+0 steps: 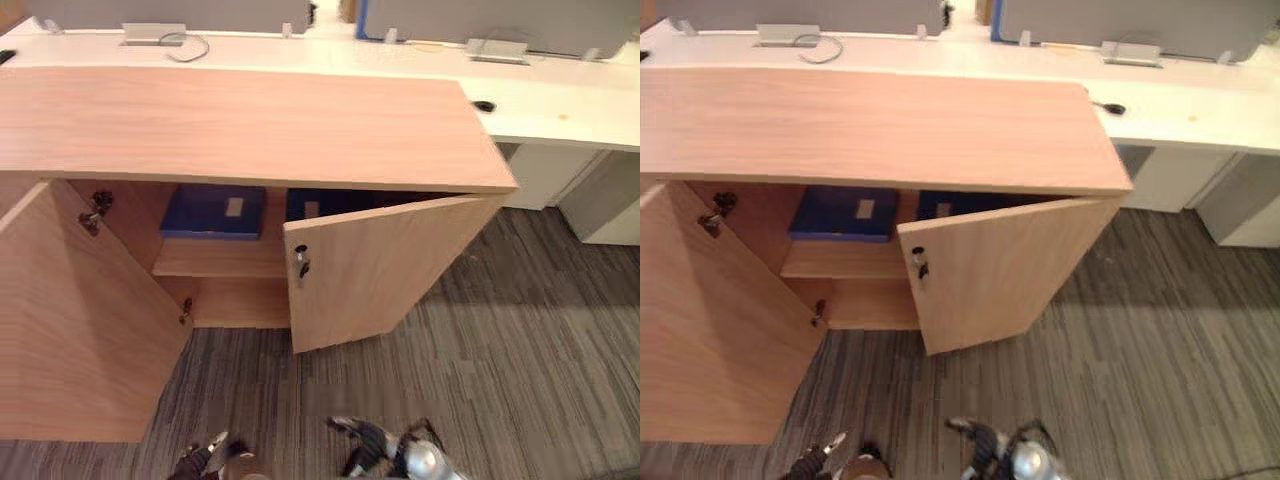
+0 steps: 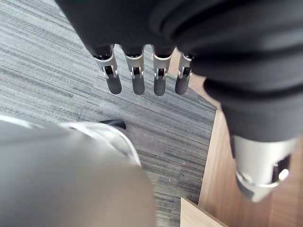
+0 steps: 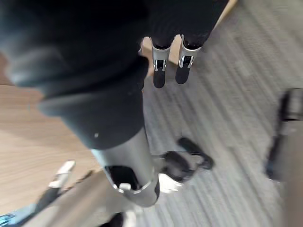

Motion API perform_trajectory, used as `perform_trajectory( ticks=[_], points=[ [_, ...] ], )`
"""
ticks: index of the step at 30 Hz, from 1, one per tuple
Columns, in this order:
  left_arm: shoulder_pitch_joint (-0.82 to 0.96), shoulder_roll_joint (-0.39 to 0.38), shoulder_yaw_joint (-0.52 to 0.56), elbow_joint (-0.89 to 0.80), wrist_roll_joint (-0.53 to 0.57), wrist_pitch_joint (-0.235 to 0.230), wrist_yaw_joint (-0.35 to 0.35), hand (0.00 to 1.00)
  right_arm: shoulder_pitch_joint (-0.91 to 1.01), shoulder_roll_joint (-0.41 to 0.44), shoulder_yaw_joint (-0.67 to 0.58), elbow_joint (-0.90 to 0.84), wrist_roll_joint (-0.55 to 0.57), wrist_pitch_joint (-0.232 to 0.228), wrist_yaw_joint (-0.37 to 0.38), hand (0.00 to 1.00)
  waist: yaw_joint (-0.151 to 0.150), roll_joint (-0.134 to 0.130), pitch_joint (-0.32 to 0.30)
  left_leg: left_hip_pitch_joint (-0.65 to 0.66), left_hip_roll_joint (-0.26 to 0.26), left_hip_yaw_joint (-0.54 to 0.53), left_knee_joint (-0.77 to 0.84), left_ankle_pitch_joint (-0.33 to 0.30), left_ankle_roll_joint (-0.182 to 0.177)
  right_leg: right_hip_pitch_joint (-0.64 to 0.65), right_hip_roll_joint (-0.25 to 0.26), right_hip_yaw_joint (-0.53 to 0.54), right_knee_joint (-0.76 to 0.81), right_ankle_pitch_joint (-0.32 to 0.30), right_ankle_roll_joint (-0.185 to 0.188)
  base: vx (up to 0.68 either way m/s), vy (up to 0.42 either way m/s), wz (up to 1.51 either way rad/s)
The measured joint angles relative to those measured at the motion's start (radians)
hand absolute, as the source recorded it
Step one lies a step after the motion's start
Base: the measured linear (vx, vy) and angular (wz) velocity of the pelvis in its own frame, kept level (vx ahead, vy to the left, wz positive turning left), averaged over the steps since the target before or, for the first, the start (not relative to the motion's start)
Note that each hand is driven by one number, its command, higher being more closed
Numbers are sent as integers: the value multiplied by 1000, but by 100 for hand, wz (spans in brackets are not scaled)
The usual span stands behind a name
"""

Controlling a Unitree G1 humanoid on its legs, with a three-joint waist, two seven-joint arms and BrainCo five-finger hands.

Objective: Walk over to the cabinet, pick up the folder, carry it to the office cabinet, place the folder inside the office cabinet, then close the office cabinet door

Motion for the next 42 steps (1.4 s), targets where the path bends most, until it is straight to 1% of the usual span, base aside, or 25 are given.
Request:
perform_trajectory(
  ticks=[1, 3, 6, 9, 10, 11, 12, 13, 15, 17, 18, 19, 21, 23, 27, 30, 32, 33, 34, 35, 36, 37, 39, 40, 42],
  points=[
    [0, -3, -24, 0, 1, 0, -1, 0, -4, 17, -51, 80, -21, 6, -11, 0, 3, 6, -1, 16, -18, 2, -45, 49, -59, 11, -6, -22, 0, 6, 10, 126, 107, 74],
    [0, 6, -56, 1, 2, -1, -2, 0, -25, 55, -114, 171, -31, 9, -28, 0, 3, -1, -2, 34, -62, -20, -92, 59, -70, 26, -33, -47, 4, 8, 18, 122, 150, 57],
    [2, 6, -132, -9, 24, -5, -2, 0, -90, 95, -250, 361, -65, 32, -80, 0, 7, 5, -5, 67, -143, -50, -140, 54, -57, 18, -137, -80, 137, -47, 69, 134, 237, 46],
    [10, 12, -184, -18, 24, -8, -3, 0, -116, 106, -356, 430, -50, 58, -114, 0, 1, 10, -4, 104, -197, -85, -165, 39, -36, -28, -251, -49, 379, -109, 65, 117, 305, 43],
    [11, 20, -213, -20, 25, -10, -2, 0, -121, 111, -398, 442, -27, 71, -128, 0, -7, 11, -4, 107, -214, -122, -171, 34, -29, -61, -288, 27, 497, -114, 57, 48, 237, 99],
    [9, 29, -245, -24, 26, -13, -1, 0, -122, 121, -447, 446, -11, 76, -143, 0, -31, 13, -3, 106, -220, -181, -172, 33, -24, -95, -296, 145, 586, -124, 53, 37, 167, 116],
    [6, 31, -261, -24, 26, -15, 1, 0, -122, 127, -474, 447, 11, 79, -155, 0, -42, 13, -2, 103, -220, -214, -169, 32, -20, -97, -282, 203, 610, -148, 44, 52, -2, 150],
    [-2, 28, -284, -24, 26, -17, 7, 0, -118, 137, -523, 453, 55, 83, -177, 0, -57, 17, 0, 92, -221, -277, -166, 32, -16, -96, -238, 309, 637, -212, 37, 40, -136, 127],
    [-17, 23, -306, -23, 26, -21, 10, 0, -107, 149, -577, 457, 139, 91, -200, 0, -59, 17, 6, 85, -232, -361, -165, 39, -20, -100, -173, 441, 648, -269, 31, 13, -231, 146],
    [-23, 12, -310, -18, 26, -30, 10, 0, -91, 162, -643, 459, 222, 92, -218, 0, -67, 16, 9, 76, -250, -435, -165, 50, -39, -97, -122, 588, 630, -287, 33, 0, -253, 135],
    [-21, 10, -324, -16, 26, -35, 10, 0, -80, 166, -678, 466, 256, 92, -225, 0, -70, 9, -2, 61, -253, -478, -177, 74, -58, -72, -91, 658, 603, -311, 55, 38, -251, 102],
    [-22, -3, -331, -16, 25, -40, 10, 0, -82, 174, -711, 476, 270, 96, -227, 0, -64, 26, -3, 45, -241, -498, -201, 105, -77, -64, -63, 680, 566, -325, 54, 47, -233, 76],
    [-26, -12, -338, -16, 26, -46, 8, 0, -83, 179, -748, 488, 294, 97, -231, 0, -46, 39, -5, 15, -209, -504, -221, 139, -93, -55, -30, 670, 502, -338, 66, 39, -239, 13],
    [-28, -14, -353, -15, 31, -46, 8, 0, -84, 185, -770, 490, 297, 97, -233, 0, -53, 42, 1, 1, -187, -529, -223, 154, -112, -27, -11, 638, 445, -355, 64, -3, -251, 22],
    [-36, -13, -373, -19, 22, -62, -1, 0, -66, 190, -824, 494, 292, 97, -233, 0, -57, 36, 14, -9, -146, -591, -238, 208, -130, 35, 41, 561, 396, -372, 32, -94, -174, 51],
    [-36, -14, -377, -32, -6, -66, -7, 0, -61, 192, -857, 495, 293, 97, -242, 0, -57, 44, 28, -34, -133, -629, -270, 273, -123, 46, 68, 503, 388, -386, 7, -175, -107, 70],
    [-38, -16, -392, -50, -42, -66, -12, 0, -60, 183, -874, 497, 294, 98, -247, 0, -61, 61, 55, -54, -134, -653, -290, 315, -111, 39, 76, 437, 409, -397, -12, -226, -55, 87],
    [-39, -16, -400, -56, -52, -66, -13, 0, -59, 177, -875, 498, 294, 99, -247, 0, -63, 68, 62, -54, -133, -642, -297, 307, -92, 40, 76, 412, 416, -401, -17, -238, -2, 99],
    [-45, -14, -421, -67, -67, -65, -14, 0, -61, 176, -885, 499, 294, 99, -250, 0, -72, 72, 75, -64, -134, -563, -303, 233, -37, 45, 70, 374, 413, -403, -23, -201, -4, 105],
    [-45, -18, -435, -85, -85, -65, -15, 0, -63, 179, -907, 499, 293, 99, -252, 0, -79, 60, 77, -72, -133, -440, -313, 152, -11, 40, 37, 344, 395, -393, -35, -182, 56, 100],
    [-46, -18, -438, -95, -89, -67, -15, 0, -64, 179, -915, 500, 293, 100, -253, 0, -78, 56, 88, -77, -131, -380, -302, 152, -8, 34, 17, 321, 400, -386, -34, -136, 97, 86],
    [-53, -18, -447, -97, -92, -67, -16, 0, -64, 178, -921, 499, 294, 100, -253, 0, -80, 54, 88, -109, -129, -290, -179, 149, -1, 14, -25, 293, 419, -382, -25, -91, 132, 54],
    [-53, -24, -458, -98, -98, -67, -21, 0, -62, 176, -947, 493, 299, 100, -253, 0, -86, 57, 86, -114, -115, -211, 59, 114, 29, 4, -71, 263, 438, -378, -18, -29, 135, 61],
    [-46, -27, -461, -96, -103, -67, -23, 0, -61, 176, -954, 485, 309, 99, -254, 0, -97, 69, 81, -109, -108, -187, 91, 50, 14, 7, -74, 240, 451, -375, -12, 8, 152, 64],
    [-56, -26, -478, -100, -110, -68, -27, 0, -62, 197, -992, 485, 329, 100, -254, 0, -104, 68, 79, -122, -154, -221, 37, 83, 41, -4, -74, 237, 441, -379, -11, -31, 126, 95]
  ],
)
